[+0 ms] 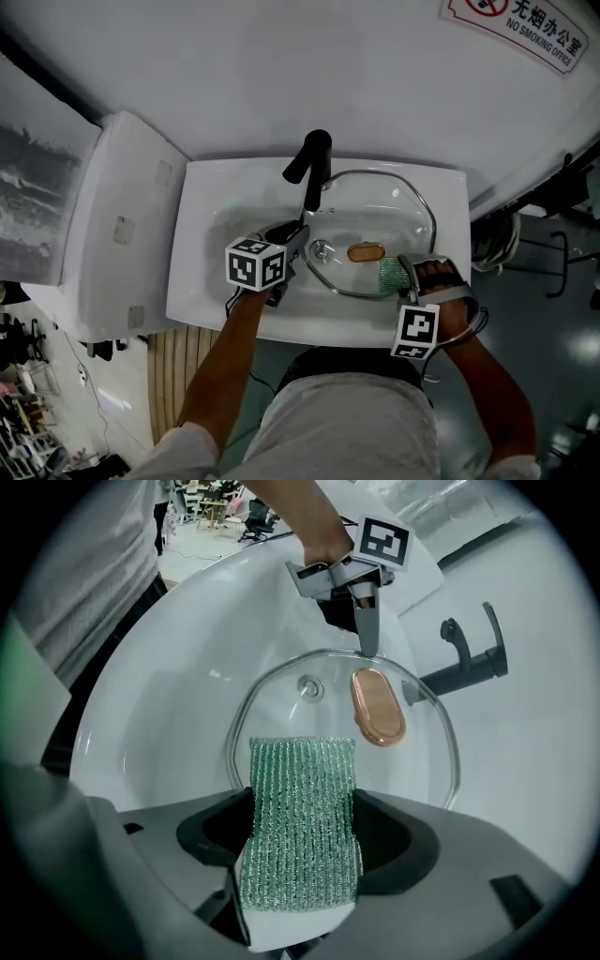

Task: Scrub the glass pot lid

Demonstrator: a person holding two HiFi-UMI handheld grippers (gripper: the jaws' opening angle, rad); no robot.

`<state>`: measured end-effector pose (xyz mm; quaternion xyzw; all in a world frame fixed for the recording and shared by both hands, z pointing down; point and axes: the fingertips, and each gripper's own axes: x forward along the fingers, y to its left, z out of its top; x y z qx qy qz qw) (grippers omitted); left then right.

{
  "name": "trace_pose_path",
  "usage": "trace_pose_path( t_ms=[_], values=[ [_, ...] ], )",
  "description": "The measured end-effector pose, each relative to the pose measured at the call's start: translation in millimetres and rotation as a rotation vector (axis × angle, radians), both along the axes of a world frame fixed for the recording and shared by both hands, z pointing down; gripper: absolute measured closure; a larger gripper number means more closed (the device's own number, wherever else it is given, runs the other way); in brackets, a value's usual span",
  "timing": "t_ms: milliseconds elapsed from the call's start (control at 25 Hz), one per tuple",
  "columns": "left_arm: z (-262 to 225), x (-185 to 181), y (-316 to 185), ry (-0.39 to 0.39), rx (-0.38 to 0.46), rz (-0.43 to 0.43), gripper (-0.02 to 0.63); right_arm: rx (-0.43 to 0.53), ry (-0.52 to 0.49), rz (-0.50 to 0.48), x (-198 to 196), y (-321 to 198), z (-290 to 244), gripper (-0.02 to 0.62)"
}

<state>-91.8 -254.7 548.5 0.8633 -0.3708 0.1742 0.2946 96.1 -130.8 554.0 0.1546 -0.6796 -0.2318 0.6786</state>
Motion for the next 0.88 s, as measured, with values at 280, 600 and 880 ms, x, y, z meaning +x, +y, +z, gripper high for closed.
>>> trace_pose_path(
  t_ms=[280,600,880],
  values=[
    [0,0,0,-0.002,-0.002,-0.001,0.494,-0.001,-0.018,0.001,5,3,-10,0.268],
    [0,0,1,-0.006,-0.004,-0.008,0.495,-0.056,-0.091,-0.021,-50,21,4,0.267],
    [1,0,2,-0.009,-0.005,-0.016,0.497,-0.068,-0.093,-0.032,-77,21,16,0.267]
  ],
)
